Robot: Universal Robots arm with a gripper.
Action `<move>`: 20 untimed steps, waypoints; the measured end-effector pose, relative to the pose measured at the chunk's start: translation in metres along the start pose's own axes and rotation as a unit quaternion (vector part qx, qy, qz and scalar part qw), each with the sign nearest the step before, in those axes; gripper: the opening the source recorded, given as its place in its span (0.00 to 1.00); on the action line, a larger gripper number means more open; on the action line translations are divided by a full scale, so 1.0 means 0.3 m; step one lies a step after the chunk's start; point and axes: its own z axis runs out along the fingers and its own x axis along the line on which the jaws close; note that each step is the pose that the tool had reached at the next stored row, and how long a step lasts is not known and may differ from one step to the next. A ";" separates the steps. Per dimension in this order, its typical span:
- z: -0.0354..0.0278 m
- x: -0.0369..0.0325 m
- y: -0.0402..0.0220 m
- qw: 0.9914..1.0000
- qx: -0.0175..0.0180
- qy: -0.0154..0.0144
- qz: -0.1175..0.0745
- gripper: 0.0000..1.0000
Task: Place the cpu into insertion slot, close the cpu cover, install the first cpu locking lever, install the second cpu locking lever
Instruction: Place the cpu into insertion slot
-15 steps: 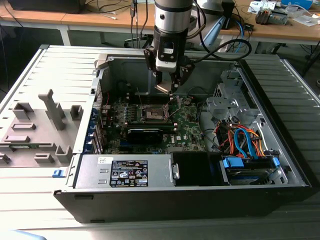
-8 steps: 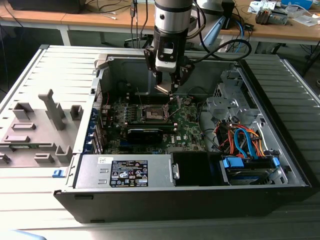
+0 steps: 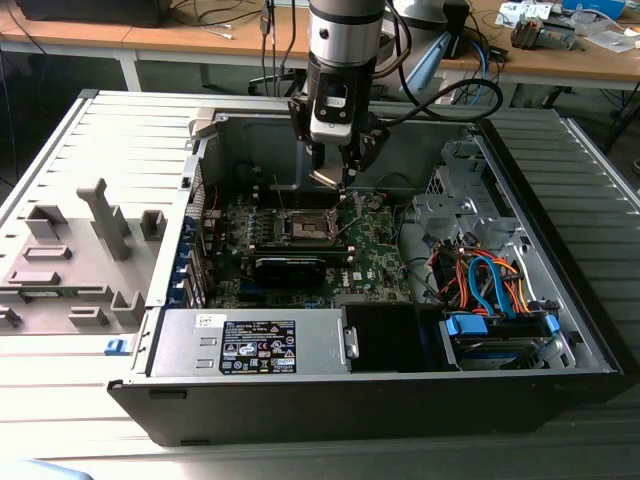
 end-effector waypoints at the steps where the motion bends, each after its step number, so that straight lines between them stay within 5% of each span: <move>1: 0.000 0.000 0.000 1.000 0.000 0.000 0.001 0.55; 20: 0.002 0.000 0.000 1.000 0.002 -0.002 0.009 0.55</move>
